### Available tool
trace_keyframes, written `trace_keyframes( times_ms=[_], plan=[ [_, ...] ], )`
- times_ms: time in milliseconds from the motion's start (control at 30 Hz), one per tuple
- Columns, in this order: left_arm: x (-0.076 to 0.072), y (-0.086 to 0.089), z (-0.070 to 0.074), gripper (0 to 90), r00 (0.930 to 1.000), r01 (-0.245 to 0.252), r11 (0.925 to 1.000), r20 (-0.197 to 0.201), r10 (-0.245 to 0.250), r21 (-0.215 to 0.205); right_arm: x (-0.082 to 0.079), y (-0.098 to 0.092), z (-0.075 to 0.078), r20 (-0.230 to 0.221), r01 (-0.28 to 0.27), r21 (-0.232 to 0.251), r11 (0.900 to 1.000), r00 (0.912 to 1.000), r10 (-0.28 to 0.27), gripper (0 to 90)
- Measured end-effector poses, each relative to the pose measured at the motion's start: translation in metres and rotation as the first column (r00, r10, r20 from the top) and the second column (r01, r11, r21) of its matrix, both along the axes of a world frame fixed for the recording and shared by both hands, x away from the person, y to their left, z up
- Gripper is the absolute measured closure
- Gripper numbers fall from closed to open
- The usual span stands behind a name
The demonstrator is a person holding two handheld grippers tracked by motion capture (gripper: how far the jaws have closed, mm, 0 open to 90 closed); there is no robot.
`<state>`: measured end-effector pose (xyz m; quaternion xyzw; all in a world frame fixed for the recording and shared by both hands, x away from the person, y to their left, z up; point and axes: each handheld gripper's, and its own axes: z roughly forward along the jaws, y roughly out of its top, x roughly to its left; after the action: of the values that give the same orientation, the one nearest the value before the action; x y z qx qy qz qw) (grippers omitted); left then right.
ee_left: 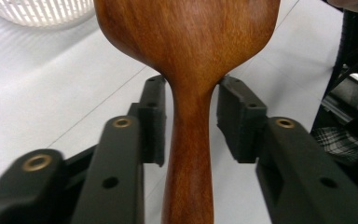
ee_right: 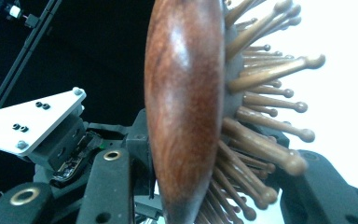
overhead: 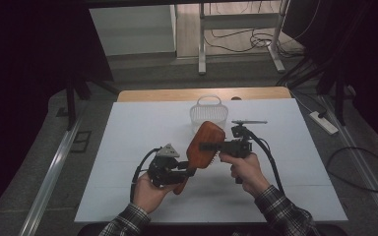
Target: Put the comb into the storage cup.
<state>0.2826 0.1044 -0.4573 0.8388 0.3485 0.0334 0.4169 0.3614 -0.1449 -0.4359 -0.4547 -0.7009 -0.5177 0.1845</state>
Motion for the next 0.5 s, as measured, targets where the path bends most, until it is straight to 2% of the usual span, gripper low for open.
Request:
trace_keyframes(
  times_ms=[333, 500],
  plan=[
    [0.0021, 0.0021, -0.0024, 36.7, 0.9999, -0.01, 0.9997, -0.012, 0.011, 0.023, 0.0009, -0.0028, 0.0013, 0.012, 0.014, 0.011, 1.0, 0.9998, -0.014, 52.5],
    [0.0031, 0.0054, -0.0034, 28.0, 0.9998, -0.022, 0.9993, -0.001, 0.022, 0.03, 0.0014, -0.0047, 0.0022, 0.02, 0.019, 0.012, 1.0, 0.9996, -0.019, 52.5]
  ],
)
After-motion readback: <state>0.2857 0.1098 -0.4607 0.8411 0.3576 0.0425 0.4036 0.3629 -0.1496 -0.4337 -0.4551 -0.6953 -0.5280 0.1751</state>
